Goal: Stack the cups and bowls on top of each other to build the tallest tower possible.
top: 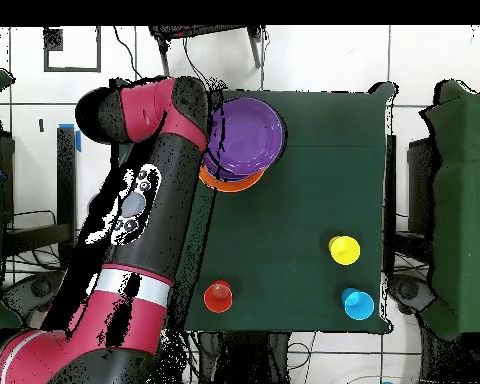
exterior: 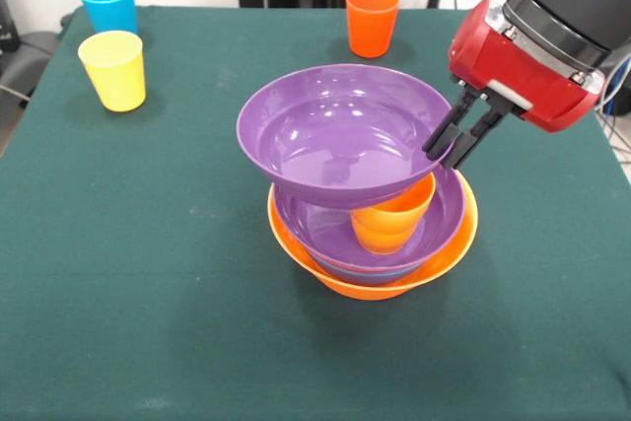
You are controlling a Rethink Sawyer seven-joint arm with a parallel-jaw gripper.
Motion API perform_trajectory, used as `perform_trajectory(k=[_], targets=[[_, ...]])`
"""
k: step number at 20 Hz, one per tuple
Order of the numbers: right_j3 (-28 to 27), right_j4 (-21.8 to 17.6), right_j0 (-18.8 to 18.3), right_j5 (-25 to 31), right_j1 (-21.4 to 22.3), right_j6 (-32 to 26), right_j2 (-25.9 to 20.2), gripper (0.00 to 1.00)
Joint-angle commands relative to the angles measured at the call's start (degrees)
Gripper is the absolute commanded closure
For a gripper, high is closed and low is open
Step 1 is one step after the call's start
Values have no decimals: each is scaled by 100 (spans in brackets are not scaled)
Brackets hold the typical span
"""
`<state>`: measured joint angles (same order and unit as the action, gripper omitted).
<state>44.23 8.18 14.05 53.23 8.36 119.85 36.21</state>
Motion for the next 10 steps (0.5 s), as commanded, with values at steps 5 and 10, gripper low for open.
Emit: perform_trajectory(k=[5,10], targets=[[224,-113,12,101,29,677,-364,100],[218,-104,1,195,76,608,-372,100]])
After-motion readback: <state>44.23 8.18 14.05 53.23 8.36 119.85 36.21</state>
